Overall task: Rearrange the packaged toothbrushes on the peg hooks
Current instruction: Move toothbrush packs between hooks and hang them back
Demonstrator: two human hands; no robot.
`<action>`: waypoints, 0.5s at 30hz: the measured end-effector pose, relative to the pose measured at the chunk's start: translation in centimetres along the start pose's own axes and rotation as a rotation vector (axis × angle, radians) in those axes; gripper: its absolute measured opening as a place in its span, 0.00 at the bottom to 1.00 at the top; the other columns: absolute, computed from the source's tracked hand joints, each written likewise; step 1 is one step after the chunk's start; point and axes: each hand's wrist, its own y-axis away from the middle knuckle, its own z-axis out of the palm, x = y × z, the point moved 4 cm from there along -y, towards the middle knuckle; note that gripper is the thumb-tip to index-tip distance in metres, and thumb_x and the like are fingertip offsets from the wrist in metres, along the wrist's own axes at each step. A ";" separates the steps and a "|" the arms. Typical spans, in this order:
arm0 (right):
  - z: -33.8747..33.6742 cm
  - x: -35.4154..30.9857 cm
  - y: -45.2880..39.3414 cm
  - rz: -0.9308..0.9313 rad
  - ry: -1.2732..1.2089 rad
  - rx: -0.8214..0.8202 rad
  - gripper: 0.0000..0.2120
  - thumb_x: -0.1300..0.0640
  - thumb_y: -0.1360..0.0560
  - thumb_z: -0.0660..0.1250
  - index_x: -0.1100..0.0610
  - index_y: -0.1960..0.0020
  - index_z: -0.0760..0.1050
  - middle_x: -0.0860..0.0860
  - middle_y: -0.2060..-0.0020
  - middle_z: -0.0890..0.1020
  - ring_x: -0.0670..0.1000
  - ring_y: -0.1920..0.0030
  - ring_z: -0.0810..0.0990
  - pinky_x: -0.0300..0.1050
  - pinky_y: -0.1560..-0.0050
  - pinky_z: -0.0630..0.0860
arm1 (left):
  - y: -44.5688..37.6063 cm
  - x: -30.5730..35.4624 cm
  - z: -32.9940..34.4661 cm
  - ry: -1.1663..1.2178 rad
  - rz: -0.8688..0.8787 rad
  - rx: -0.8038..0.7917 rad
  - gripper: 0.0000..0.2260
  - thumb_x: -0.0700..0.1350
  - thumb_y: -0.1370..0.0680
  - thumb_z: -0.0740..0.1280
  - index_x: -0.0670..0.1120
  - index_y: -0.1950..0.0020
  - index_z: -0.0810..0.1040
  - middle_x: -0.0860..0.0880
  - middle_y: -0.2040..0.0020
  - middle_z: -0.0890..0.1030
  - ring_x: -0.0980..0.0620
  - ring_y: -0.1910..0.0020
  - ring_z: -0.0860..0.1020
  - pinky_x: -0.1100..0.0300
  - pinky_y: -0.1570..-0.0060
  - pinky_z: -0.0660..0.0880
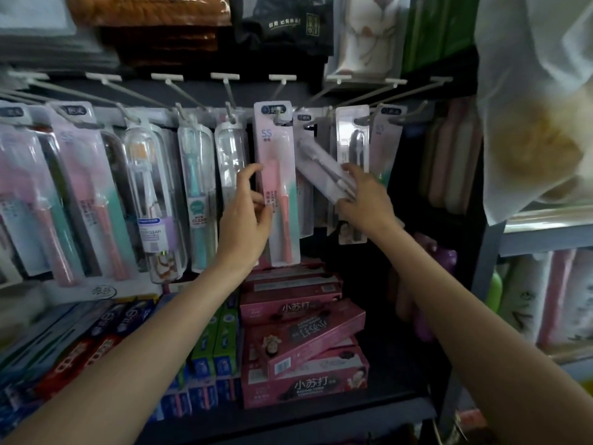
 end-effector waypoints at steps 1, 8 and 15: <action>-0.6 -0.1 -0.1 -0.003 0.086 -0.028 0.27 0.61 0.27 0.64 0.53 0.29 0.62 0.58 0.38 0.73 0.59 0.40 0.73 0.48 0.45 0.71 | 0.1 0.0 0.1 -0.013 0.006 0.005 0.26 0.36 0.24 0.65 0.49 0.30 0.60 0.50 0.59 0.75 0.54 0.60 0.75 0.71 0.62 0.69; -3.2 2.2 3.0 0.086 -0.191 0.241 0.15 0.61 0.28 0.64 0.56 0.41 0.71 0.49 0.59 0.75 0.51 0.58 0.76 0.39 0.62 0.67 | 0.2 -0.3 0.4 -0.044 0.028 0.014 0.25 0.36 0.23 0.63 0.50 0.29 0.59 0.48 0.58 0.73 0.53 0.60 0.74 0.70 0.64 0.67; -3.8 3.3 3.3 0.166 -0.399 0.300 0.15 0.61 0.25 0.61 0.57 0.39 0.71 0.49 0.62 0.76 0.50 0.60 0.76 0.34 0.66 0.69 | 0.4 -0.3 0.6 -0.051 0.046 0.013 0.25 0.36 0.23 0.62 0.49 0.29 0.58 0.48 0.58 0.72 0.53 0.62 0.72 0.69 0.65 0.66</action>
